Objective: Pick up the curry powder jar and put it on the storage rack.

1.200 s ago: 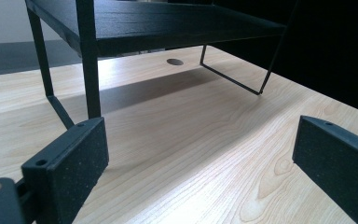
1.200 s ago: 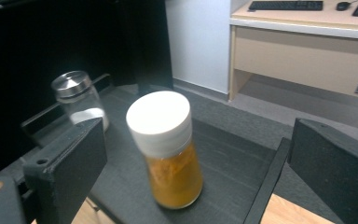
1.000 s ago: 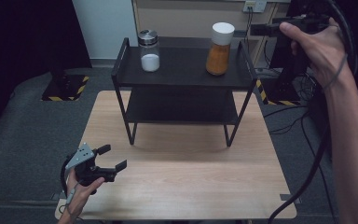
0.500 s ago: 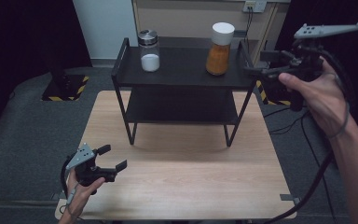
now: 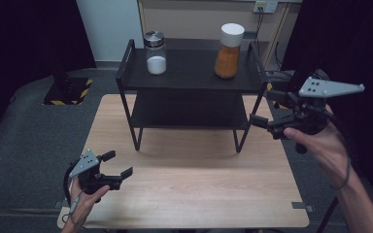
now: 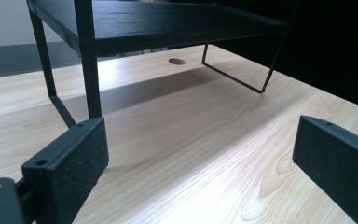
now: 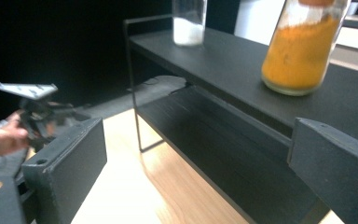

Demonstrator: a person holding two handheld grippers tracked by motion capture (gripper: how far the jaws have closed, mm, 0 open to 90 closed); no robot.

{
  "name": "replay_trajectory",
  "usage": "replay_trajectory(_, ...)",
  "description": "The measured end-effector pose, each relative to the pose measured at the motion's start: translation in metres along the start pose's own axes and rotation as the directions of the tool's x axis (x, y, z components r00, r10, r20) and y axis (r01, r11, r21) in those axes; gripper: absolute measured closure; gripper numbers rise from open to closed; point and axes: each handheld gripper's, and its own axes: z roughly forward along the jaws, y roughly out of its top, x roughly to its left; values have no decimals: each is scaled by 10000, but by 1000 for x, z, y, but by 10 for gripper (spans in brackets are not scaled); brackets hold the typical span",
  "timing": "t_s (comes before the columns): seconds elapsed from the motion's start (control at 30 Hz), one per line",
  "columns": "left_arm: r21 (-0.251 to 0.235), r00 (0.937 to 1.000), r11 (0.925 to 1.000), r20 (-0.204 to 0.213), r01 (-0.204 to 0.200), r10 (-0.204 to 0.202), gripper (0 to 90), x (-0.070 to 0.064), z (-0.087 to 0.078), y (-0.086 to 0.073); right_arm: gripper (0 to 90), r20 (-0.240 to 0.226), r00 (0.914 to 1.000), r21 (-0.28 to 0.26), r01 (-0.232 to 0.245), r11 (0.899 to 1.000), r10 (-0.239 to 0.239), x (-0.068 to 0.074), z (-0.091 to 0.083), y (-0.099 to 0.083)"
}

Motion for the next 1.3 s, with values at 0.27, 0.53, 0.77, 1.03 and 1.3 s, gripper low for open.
replay_trajectory(0.27,-85,10000,10000,-32,-14,14,21,-1,-2,-1,48,-77,9997,-218,-229,9995,227,10,10,-54)
replay_trajectory(0.53,-115,10000,9999,5,-79,79,20,0,-2,-1,54,436,9990,-310,-74,9995,88,24,16,-109)
replay_trajectory(0.77,-256,10000,9996,-7,-93,93,19,0,-3,-2,52,514,9965,-286,-647,9975,661,26,23,-152)
replay_trajectory(1.03,-519,9995,9984,208,-222,233,14,0,-3,-5,50,993,9925,30,-723,9974,716,39,26,-187)
replay_trajectory(1.3,-757,9984,9963,364,-404,432,10,1,-4,-6,51,1245,9888,347,-874,9956,825,48,21,-214)
